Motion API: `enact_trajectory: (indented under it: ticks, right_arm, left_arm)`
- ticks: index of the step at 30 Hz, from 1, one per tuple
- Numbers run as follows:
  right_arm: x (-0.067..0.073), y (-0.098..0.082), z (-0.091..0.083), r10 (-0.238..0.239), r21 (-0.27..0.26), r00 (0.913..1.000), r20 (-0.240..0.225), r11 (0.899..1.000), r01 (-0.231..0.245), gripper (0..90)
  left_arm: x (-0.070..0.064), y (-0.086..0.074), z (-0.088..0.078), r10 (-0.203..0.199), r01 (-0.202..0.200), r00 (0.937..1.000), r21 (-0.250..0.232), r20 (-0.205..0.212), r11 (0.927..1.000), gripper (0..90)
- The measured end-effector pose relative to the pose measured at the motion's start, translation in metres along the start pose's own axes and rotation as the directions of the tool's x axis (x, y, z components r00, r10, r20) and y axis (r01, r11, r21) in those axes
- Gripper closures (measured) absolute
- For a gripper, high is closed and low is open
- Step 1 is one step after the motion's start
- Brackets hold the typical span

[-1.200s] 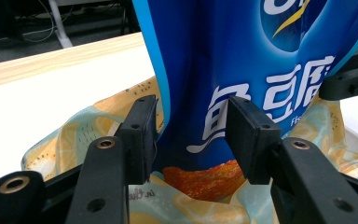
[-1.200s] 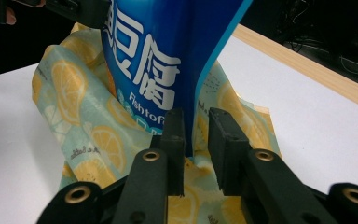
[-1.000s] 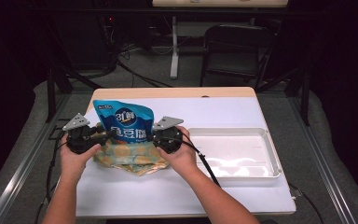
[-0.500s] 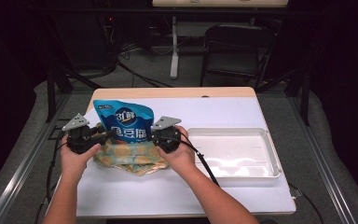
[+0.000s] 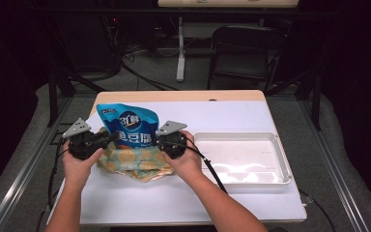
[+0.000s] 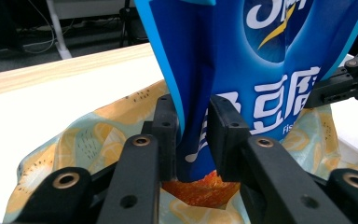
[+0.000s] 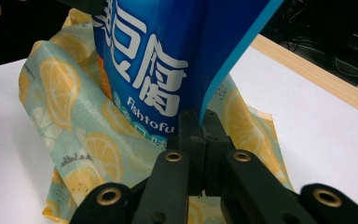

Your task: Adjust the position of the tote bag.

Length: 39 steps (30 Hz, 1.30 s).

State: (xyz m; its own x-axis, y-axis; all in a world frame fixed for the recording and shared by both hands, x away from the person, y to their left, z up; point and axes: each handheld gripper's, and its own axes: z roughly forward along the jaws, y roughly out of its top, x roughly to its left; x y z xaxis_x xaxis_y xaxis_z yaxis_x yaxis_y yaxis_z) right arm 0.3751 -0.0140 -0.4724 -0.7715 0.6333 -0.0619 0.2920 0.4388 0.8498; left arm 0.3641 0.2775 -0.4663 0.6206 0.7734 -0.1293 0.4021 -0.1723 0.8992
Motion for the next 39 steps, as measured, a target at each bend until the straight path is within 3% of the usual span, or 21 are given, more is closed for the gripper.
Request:
enact_trajectory:
  ticks: [23,39]
  right_arm:
    - [0.001,0.0,0.0,-0.024,-0.005,0.9996,0.016,1.0,0.024,90.0]
    - [0.0,0.007,-0.007,-0.055,-0.039,0.9984,0.011,0.998,0.055,90.0]
  left_arm:
    - [-0.012,0.005,0.0,0.075,-0.074,0.9959,0.033,-0.05,0.9967,84.4]
    - [-0.019,0.016,-0.007,0.088,-0.087,0.9938,0.006,-0.069,0.9961,85.5]
